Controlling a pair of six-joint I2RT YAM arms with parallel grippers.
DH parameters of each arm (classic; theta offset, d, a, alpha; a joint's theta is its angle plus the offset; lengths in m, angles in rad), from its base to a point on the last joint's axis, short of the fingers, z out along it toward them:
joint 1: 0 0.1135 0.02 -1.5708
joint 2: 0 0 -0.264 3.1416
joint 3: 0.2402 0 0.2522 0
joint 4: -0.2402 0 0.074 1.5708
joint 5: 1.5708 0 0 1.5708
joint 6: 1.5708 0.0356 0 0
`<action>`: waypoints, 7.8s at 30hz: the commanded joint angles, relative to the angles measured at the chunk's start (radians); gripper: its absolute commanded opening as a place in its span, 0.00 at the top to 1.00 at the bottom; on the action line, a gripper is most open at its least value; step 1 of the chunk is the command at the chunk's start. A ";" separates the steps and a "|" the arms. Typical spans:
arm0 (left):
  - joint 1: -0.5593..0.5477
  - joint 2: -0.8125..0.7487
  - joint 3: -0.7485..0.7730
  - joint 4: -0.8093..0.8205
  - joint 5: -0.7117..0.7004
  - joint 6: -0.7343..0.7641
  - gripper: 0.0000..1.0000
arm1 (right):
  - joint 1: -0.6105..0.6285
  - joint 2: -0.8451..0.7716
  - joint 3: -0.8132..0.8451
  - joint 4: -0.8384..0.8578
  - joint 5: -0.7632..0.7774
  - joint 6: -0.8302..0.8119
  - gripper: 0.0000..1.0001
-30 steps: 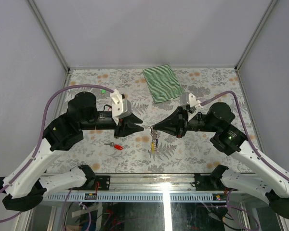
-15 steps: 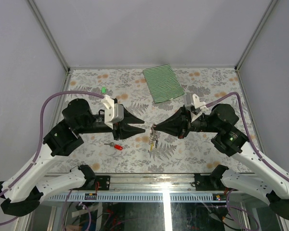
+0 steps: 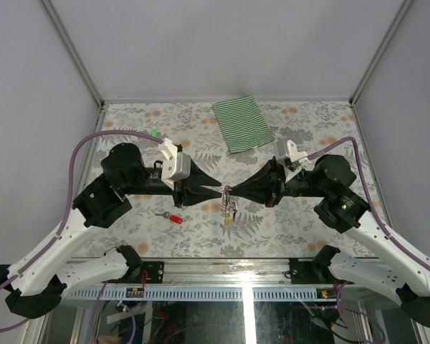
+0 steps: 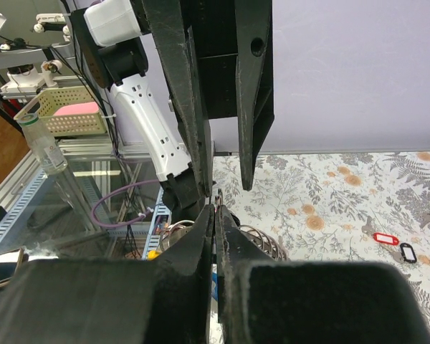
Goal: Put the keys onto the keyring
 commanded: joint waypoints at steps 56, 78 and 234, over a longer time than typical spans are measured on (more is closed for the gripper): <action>-0.010 -0.063 -0.237 0.508 -0.014 -0.237 0.99 | 0.005 -0.018 -0.233 0.879 0.408 0.368 1.00; -0.052 -0.024 -0.330 0.703 -0.029 -0.346 0.94 | 0.005 0.005 -0.226 0.904 0.449 0.343 1.00; -0.199 0.454 0.557 -0.830 -0.311 0.208 1.00 | 0.005 -0.001 -0.153 0.052 -0.004 -0.073 0.74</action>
